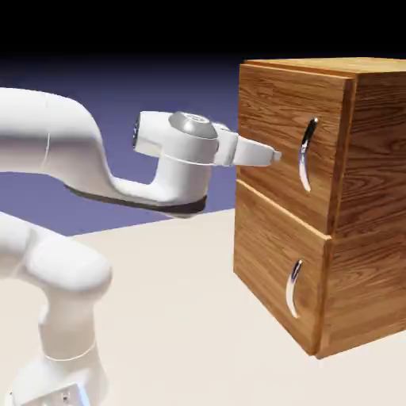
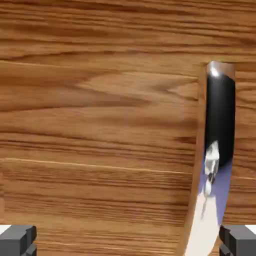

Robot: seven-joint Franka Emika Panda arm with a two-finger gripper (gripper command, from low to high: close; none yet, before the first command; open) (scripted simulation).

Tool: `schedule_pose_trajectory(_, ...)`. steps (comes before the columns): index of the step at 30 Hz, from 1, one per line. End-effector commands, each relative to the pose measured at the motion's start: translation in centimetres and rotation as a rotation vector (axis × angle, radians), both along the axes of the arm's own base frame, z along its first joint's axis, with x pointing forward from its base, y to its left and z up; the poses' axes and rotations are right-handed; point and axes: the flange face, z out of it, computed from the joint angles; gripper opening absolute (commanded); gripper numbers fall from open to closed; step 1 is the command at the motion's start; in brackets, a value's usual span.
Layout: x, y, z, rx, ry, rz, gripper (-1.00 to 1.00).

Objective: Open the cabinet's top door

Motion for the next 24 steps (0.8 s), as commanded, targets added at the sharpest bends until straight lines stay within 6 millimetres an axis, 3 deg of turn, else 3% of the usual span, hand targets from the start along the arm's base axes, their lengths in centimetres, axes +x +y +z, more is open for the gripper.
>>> schedule_pose_trajectory(1,0.0,-0.3,-0.1,0.004,-0.014,0.001,1.0)
schedule_pose_trajectory(17,1.7,-5.2,-2.6,0.076,-0.2,0.041,1.0)
schedule_pose_trajectory(22,6.7,-5.0,-2.6,0.076,-0.2,0.041,1.0)
schedule_pose_trajectory(23,6.7,-5.0,-2.6,0.076,-0.2,0.041,-1.0)
schedule_pose_trajectory(24,6.7,-5.0,-2.6,0.076,-0.2,0.041,-1.0)
